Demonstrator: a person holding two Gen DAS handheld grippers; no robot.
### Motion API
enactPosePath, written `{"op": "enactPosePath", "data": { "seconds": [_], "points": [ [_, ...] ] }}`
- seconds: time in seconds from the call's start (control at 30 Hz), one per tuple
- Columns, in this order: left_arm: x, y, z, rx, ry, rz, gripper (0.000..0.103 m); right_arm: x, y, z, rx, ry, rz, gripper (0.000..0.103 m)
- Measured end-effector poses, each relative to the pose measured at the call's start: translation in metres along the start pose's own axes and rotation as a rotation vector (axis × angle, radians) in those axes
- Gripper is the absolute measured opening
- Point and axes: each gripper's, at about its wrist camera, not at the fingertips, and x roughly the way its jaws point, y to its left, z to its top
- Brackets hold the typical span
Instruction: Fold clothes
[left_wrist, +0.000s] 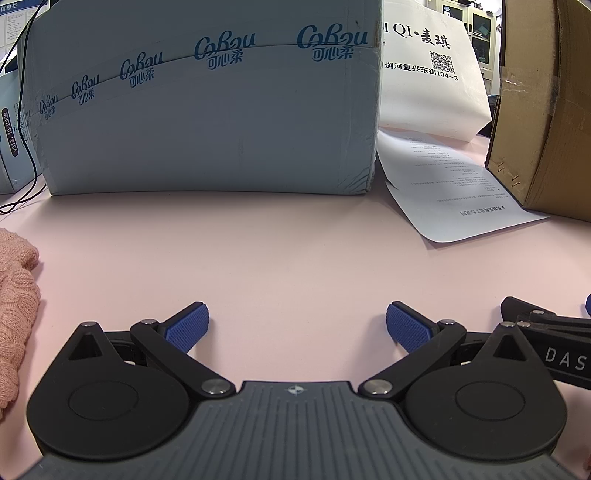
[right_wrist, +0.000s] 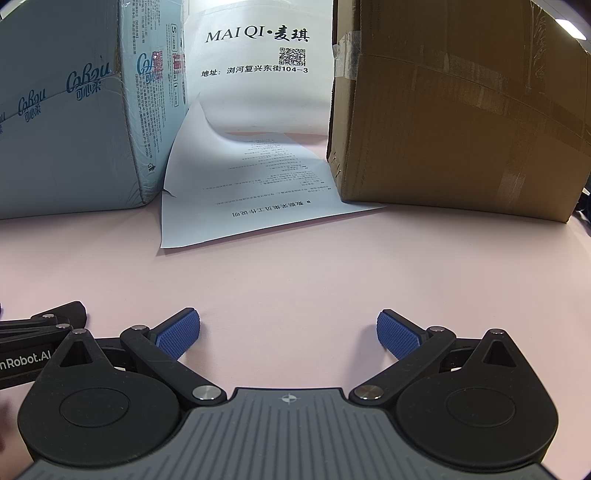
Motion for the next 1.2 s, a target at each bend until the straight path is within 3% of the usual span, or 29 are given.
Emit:
{"op": "enactPosePath", "data": {
  "seconds": [0.7,0.8,0.87,1.2],
  "points": [
    [0.0,-0.002,-0.001,0.009,0.0,0.003,0.103,-0.001,-0.01,-0.003,0.07,-0.002,0.023,0.103],
    [0.0,-0.002,-0.001,0.005,0.0,-0.001,0.103,-0.008,-0.03,-0.008,0.074,-0.003,0.027,0.103],
    [0.0,-0.001,-0.001,0.003,0.0,-0.003,0.103,-0.004,0.009,-0.002,0.046,0.025,0.001,0.103],
    [0.002,0.0,-0.001,-0.002,0.0,-0.007,0.103,0.0,-0.004,-0.003,0.071,0.018,0.022,0.103]
  ]
}}
